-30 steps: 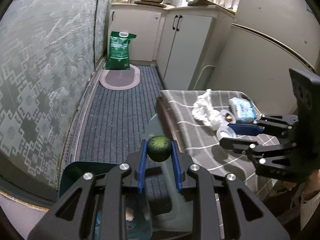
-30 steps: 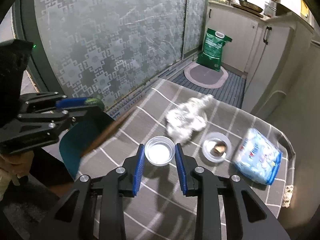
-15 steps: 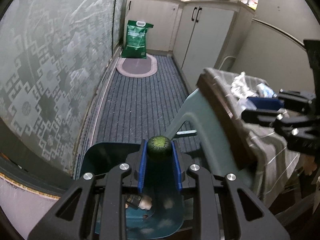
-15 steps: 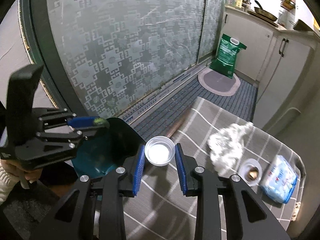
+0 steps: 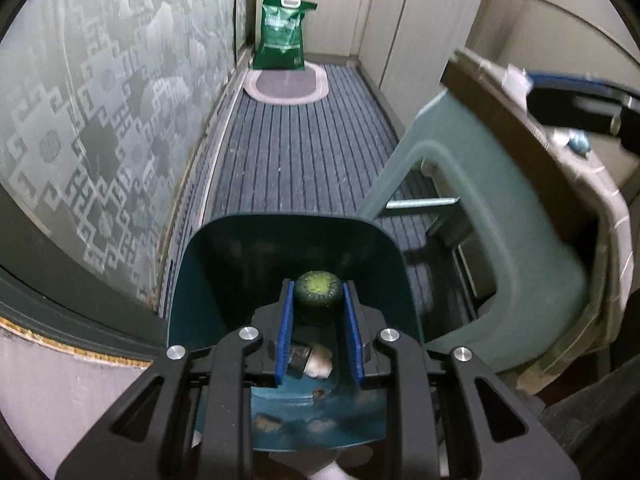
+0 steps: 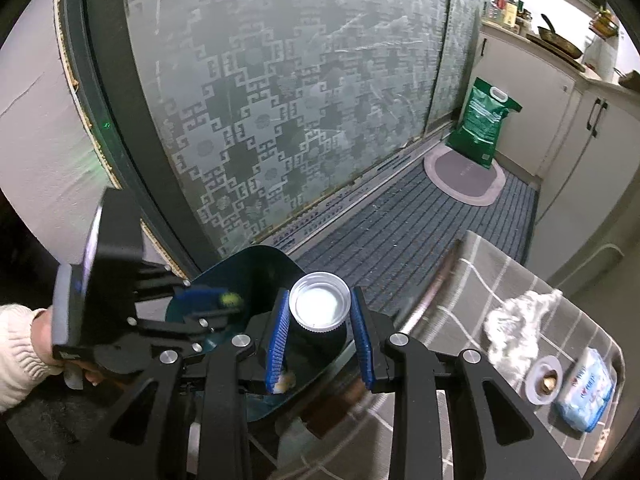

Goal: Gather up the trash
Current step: 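Carry the lime and white lid over the teal bin with both grippers, then open both grippers to drop the lime and lid into the bin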

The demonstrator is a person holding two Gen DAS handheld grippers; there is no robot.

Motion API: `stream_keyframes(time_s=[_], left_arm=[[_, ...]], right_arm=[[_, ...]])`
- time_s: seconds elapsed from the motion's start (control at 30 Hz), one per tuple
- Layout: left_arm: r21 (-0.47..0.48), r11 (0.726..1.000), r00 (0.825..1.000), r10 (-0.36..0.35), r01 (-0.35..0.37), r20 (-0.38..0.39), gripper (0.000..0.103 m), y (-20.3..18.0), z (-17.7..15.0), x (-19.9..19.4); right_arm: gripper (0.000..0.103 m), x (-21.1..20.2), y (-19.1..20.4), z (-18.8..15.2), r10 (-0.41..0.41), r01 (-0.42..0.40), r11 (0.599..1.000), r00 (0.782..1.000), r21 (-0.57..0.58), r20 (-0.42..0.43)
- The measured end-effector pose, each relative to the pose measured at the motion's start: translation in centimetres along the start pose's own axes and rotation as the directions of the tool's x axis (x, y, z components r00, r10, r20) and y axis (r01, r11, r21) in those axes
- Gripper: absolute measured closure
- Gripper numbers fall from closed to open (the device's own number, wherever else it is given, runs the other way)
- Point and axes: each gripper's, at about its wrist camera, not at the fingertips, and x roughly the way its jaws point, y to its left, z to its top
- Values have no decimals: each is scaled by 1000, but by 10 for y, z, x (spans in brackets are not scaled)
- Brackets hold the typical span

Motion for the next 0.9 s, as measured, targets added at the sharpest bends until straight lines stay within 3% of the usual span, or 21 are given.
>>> stream_keyframes(time_s=[0.63,0.8,0.87,0.9], left_arm=[[19,1000,989,-9,12,-145,77,9,-33,35],[17,1000,989,-13,15,-148,76,14,-36,33],[15,1000,990,-11,14,-141,72,15,-35,31],[11,1000,991,-12,14,-133,66,17,-35,28]], right_arm=[[73,34,26,9,25,-26,1000,996,-6,-88],[73,49,31,9,39,-38,999,991,5,-126],[73,54,34,8,45,-45,999,990,6,-137],[73,57,35,8,48,-48,999,989,8,-143]])
